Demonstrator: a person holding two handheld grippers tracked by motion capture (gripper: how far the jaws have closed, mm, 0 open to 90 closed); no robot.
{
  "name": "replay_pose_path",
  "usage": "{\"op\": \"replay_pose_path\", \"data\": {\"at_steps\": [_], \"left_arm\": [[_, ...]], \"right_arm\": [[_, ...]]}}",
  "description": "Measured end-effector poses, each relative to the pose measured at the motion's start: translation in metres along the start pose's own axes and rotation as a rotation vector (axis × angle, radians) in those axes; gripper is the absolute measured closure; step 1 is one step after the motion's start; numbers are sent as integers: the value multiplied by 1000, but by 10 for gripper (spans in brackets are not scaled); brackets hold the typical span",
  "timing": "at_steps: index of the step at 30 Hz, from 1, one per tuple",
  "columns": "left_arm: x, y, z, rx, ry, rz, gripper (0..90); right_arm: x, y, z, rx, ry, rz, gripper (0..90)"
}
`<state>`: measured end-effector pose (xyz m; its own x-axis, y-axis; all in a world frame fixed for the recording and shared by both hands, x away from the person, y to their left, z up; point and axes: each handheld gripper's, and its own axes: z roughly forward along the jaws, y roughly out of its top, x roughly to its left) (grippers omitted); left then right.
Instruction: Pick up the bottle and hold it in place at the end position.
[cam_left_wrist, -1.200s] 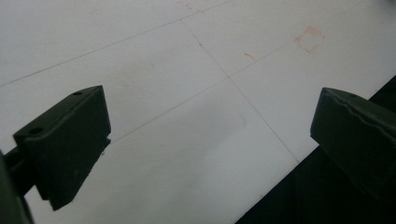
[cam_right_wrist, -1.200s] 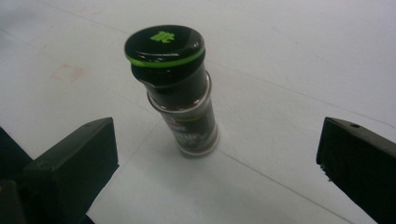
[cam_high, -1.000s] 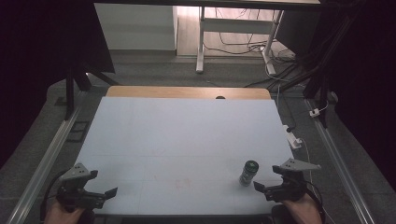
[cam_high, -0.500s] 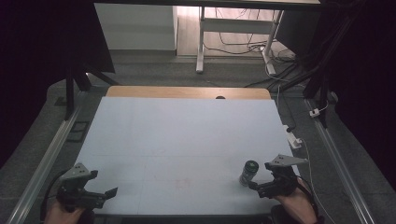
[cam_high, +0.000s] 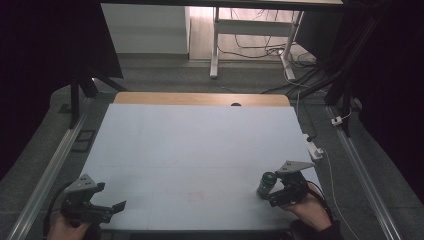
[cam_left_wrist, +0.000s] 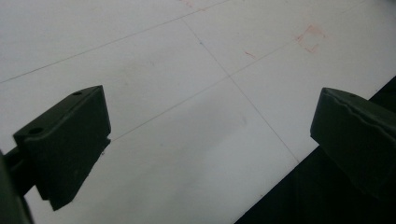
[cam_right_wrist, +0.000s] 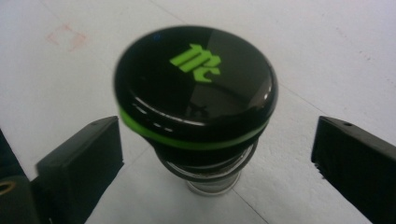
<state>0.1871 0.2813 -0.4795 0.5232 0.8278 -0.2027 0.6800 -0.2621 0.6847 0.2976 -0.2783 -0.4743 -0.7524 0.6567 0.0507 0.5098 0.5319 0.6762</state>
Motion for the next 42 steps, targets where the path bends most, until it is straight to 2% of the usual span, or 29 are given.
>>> {"op": "replay_pose_path", "data": {"at_steps": [2, 6, 8, 11, 22, 26, 32, 39, 42], "left_arm": [[0, 0, 0, 1, 0, 0, 1], [0, 0, 0, 1, 0, -1, 1], [0, 0, 0, 2, 1, -1, 1], [0, 0, 0, 6, 2, 0, 1], [0, 0, 1, 9, 5, -2, 1], [0, 0, 1, 7, 6, -4, 1], [0, 0, 1, 9, 7, -4, 1], [0, 1, 1, 12, 7, -5, 1], [0, 1, 1, 12, 7, -5, 1]], "right_arm": [[-2, -1, 3, 14, 18, -25, 70], [-3, -3, 4, 28, 21, -56, 124], [-3, -4, 4, 24, 24, -79, 190], [-3, -5, 5, 28, 20, -95, 237], [-5, -10, 5, 1, 63, -105, 504], [-1, -9, 4, 1, 36, -134, 520], [1, -6, 4, 14, 10, -143, 522], [4, 7, -2, -38, -17, -86, 522], [6, 11, -2, -58, -4, -66, 522]]}}
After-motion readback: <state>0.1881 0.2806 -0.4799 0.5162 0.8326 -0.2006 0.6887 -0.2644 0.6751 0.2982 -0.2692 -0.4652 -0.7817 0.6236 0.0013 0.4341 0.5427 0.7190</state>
